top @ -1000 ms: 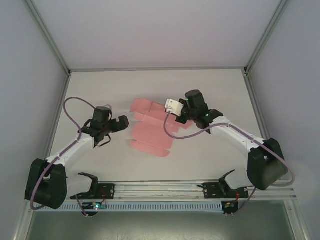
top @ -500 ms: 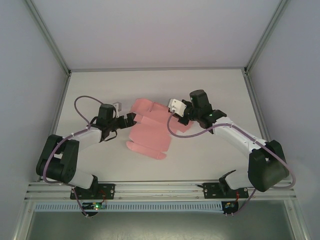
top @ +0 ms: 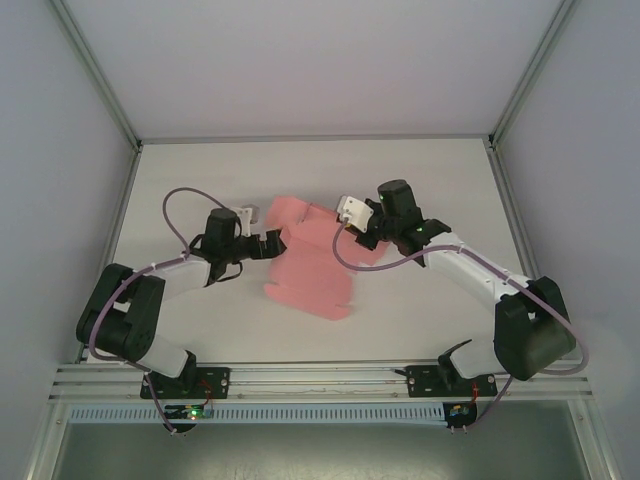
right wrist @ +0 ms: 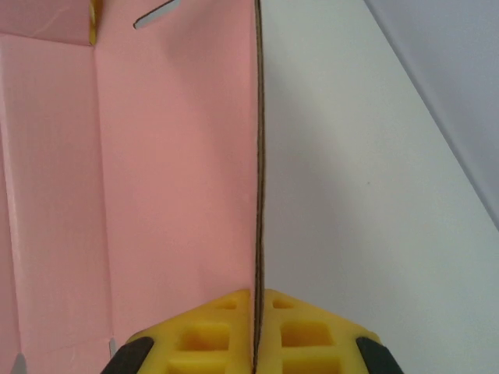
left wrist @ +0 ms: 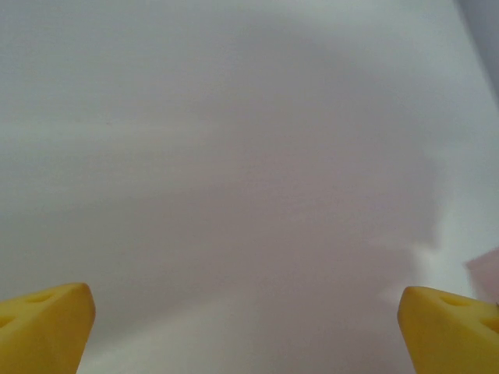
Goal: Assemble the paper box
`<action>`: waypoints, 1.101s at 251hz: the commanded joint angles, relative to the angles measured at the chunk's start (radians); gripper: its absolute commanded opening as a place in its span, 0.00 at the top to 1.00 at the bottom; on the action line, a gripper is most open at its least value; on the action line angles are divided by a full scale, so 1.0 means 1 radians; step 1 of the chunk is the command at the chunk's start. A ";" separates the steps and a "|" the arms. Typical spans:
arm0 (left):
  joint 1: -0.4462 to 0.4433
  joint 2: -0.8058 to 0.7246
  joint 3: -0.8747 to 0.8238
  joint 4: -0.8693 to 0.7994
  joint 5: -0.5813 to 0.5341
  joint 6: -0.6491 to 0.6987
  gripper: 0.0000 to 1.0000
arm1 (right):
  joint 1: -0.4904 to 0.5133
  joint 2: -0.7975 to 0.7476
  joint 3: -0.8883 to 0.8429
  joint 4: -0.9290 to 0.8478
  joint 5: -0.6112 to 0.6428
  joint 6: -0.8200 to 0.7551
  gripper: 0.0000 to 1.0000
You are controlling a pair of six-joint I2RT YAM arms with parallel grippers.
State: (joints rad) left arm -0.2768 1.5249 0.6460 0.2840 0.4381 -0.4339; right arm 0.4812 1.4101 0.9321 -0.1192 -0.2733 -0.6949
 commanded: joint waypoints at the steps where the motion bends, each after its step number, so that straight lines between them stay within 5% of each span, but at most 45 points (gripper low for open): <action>1: -0.077 0.024 0.102 -0.123 -0.122 0.094 0.00 | 0.054 0.015 0.029 -0.009 0.043 -0.005 0.97; 50: -0.094 -0.007 0.040 -0.053 -0.135 0.066 0.00 | 0.050 0.018 0.028 -0.015 0.102 0.001 0.98; 102: -0.119 0.052 0.180 -0.253 -0.178 0.155 0.00 | 0.144 0.013 -0.008 0.008 0.132 -0.138 0.98; 186: -0.304 0.206 0.406 -0.569 -0.672 0.240 0.00 | 0.244 0.048 0.014 0.036 0.304 -0.170 0.98; 276: -0.312 0.208 0.368 -0.540 -0.622 0.191 0.00 | 0.290 0.079 -0.085 0.178 0.530 -0.265 0.98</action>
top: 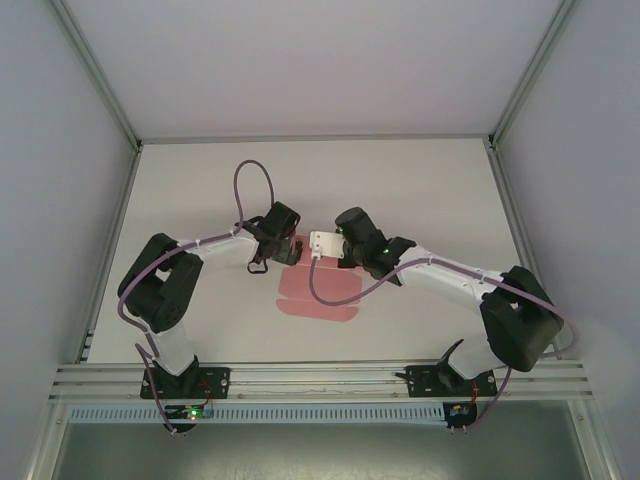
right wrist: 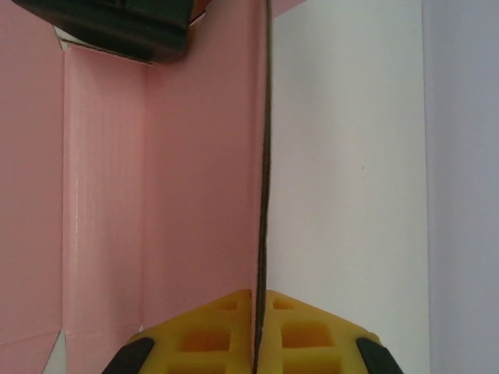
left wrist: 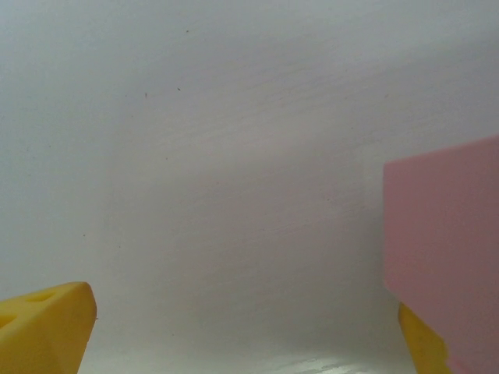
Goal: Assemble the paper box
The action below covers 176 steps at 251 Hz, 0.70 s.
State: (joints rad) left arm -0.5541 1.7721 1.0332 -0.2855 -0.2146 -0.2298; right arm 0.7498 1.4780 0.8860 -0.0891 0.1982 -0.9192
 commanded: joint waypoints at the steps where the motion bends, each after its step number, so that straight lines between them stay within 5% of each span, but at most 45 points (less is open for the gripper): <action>1: -0.035 -0.040 -0.020 0.029 0.032 -0.013 0.00 | 0.022 0.011 -0.041 0.153 0.063 -0.043 0.98; 65: -0.030 -0.095 -0.077 -0.004 0.013 -0.038 0.00 | 0.071 0.063 -0.208 0.575 0.302 -0.259 0.98; 144: 0.001 -0.390 -0.189 -0.069 0.006 -0.047 0.00 | 0.065 0.031 -0.219 0.547 0.274 -0.217 0.98; 176: 0.015 -0.471 -0.198 -0.132 -0.091 -0.055 0.00 | 0.028 -0.010 -0.208 0.473 0.196 -0.167 0.98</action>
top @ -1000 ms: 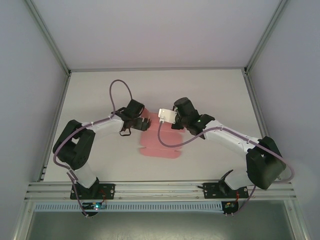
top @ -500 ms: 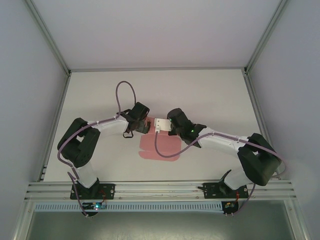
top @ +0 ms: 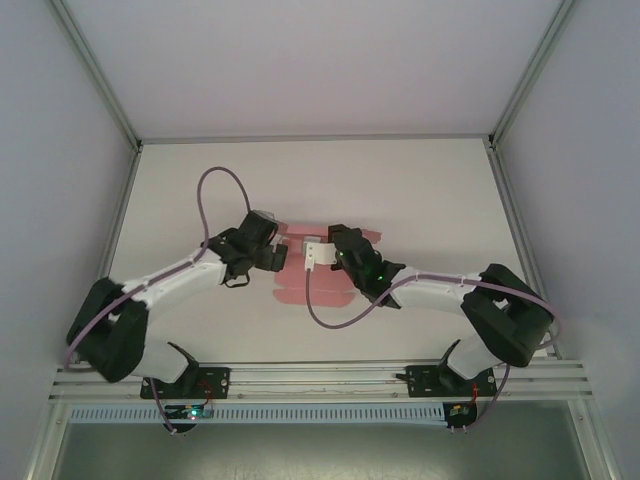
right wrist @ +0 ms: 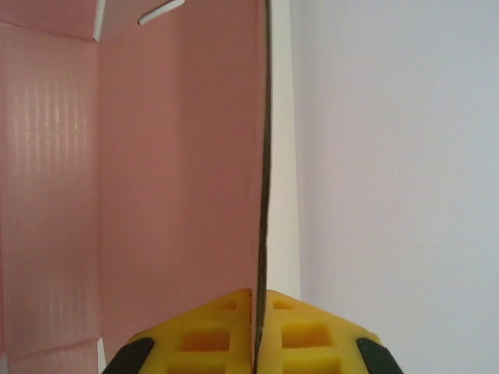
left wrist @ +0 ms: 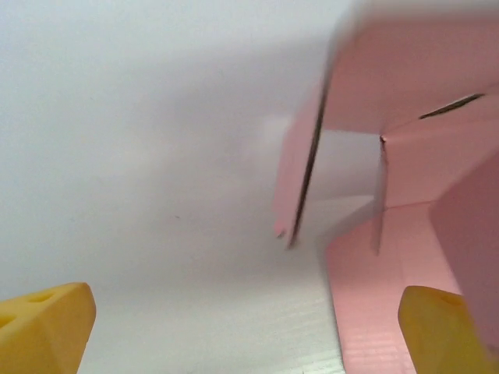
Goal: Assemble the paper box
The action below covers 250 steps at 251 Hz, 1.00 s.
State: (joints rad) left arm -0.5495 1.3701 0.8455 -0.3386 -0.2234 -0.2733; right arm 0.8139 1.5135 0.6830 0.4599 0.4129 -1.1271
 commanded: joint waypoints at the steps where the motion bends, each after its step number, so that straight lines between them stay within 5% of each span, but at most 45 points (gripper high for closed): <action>1: 0.012 -0.070 -0.011 -0.081 -0.085 -0.011 0.00 | -0.038 -0.047 -0.005 -0.077 -0.022 0.043 0.98; 59: 0.088 -0.081 0.020 -0.114 -0.171 -0.123 0.00 | -0.079 -0.097 0.006 -0.166 -0.156 0.065 0.96; 114: 0.264 -0.005 0.065 0.024 0.031 -0.225 0.00 | -0.078 -0.089 -0.056 0.002 -0.148 -0.003 0.96; 156: 0.368 0.136 0.130 0.159 0.029 -0.201 0.00 | -0.073 -0.085 -0.053 0.001 -0.158 0.003 0.97; 209: 0.365 0.376 0.265 0.256 0.474 -0.036 0.00 | -0.066 -0.079 -0.045 -0.015 -0.147 0.007 0.96; 250: 0.311 0.376 0.227 0.263 0.595 0.079 0.00 | -0.068 -0.065 -0.036 -0.009 -0.111 0.004 0.97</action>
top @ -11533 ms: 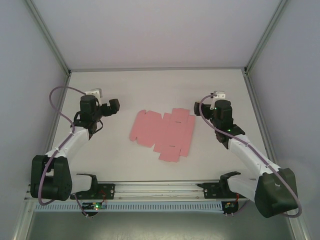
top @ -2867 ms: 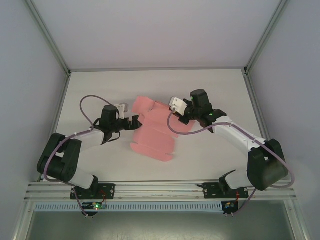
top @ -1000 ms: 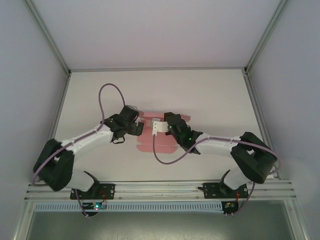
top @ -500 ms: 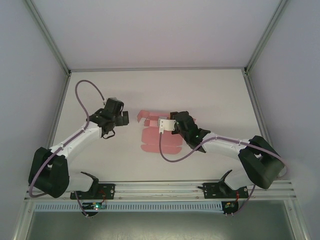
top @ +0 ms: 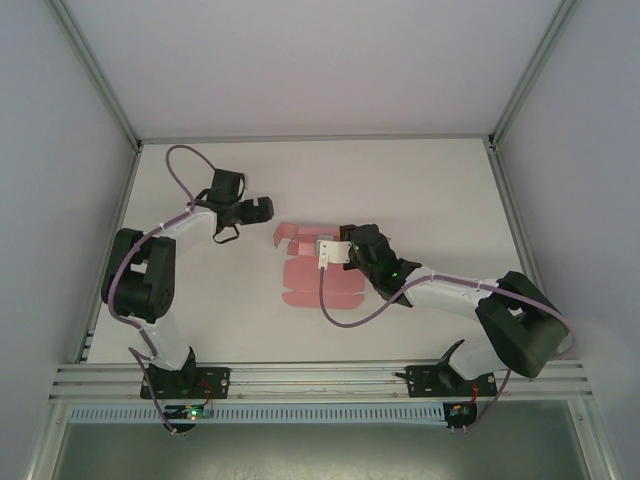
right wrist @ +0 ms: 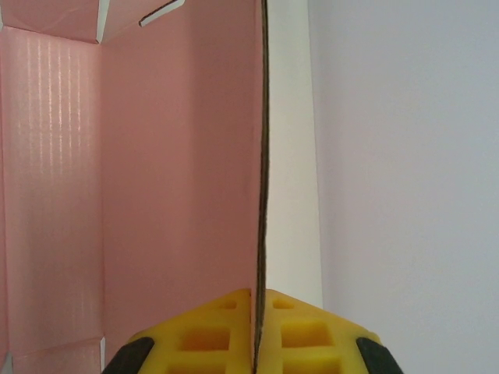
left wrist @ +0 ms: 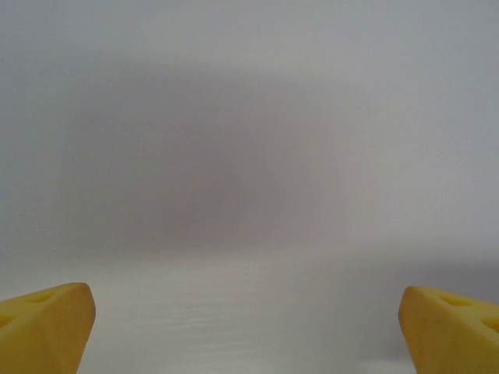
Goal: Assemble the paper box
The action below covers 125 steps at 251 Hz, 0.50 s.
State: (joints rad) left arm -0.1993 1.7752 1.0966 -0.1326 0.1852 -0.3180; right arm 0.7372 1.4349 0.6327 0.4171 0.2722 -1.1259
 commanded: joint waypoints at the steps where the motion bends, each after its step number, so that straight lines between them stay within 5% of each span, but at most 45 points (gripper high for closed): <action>1: -0.039 -0.032 -0.027 0.059 0.189 0.124 0.00 | 0.008 0.014 0.015 0.034 0.030 0.002 0.97; 11: -0.046 -0.051 -0.060 0.087 0.211 0.125 0.01 | 0.006 0.017 0.017 0.034 0.035 0.002 0.97; 49: -0.064 -0.077 -0.119 0.110 0.343 0.106 0.35 | 0.002 0.028 0.039 0.020 0.034 0.007 0.97; 125: -0.111 -0.167 -0.264 0.198 0.427 0.132 0.39 | -0.003 0.053 0.025 0.009 0.076 -0.053 0.97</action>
State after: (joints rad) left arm -0.2932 1.6474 0.8787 -0.0242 0.5285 -0.2111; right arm 0.7364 1.4700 0.6628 0.4080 0.3042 -1.1339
